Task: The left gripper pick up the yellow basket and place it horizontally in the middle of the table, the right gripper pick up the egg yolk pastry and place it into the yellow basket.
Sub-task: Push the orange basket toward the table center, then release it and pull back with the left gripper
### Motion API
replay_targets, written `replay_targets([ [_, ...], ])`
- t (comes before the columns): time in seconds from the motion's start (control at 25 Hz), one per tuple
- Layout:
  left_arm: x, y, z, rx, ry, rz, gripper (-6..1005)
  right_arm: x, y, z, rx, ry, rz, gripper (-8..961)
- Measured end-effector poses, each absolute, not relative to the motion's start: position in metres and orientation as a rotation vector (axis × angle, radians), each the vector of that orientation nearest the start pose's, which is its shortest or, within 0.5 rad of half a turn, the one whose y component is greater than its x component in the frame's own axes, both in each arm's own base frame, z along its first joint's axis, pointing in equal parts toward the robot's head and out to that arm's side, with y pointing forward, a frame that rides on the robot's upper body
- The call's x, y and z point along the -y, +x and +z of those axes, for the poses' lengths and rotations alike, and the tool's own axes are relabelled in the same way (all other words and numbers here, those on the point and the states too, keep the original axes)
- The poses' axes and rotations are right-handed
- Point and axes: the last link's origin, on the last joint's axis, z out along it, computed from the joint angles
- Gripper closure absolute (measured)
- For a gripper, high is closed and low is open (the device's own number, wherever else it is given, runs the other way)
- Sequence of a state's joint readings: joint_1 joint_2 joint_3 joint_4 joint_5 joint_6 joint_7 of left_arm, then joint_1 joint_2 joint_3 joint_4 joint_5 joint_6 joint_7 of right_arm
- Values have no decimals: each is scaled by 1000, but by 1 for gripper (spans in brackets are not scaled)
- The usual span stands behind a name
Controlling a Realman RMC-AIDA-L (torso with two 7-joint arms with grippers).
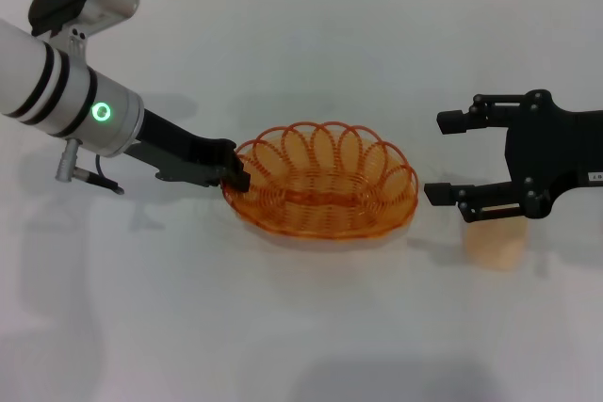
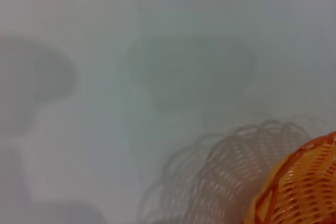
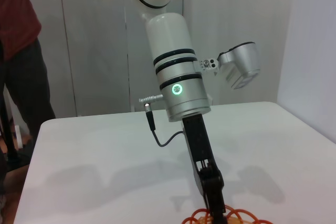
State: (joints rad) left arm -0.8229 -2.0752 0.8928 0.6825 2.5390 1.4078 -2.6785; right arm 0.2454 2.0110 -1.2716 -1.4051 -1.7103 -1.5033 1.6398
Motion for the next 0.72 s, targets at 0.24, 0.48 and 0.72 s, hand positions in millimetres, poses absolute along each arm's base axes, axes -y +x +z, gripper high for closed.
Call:
replay_targets([
  [0.24,-381,-228,-30,1826,-2324,115,914,-299,184,41,-119,-2842,517,171],
  [0.48,-381,-230,-32,1832,-2316,113,915,-299,184,41,-118,-2845,517,172],
  [0.72,-380,-230,-33,1834,-2317,115,902,-299,184,40,-118,-2847,516,172],
])
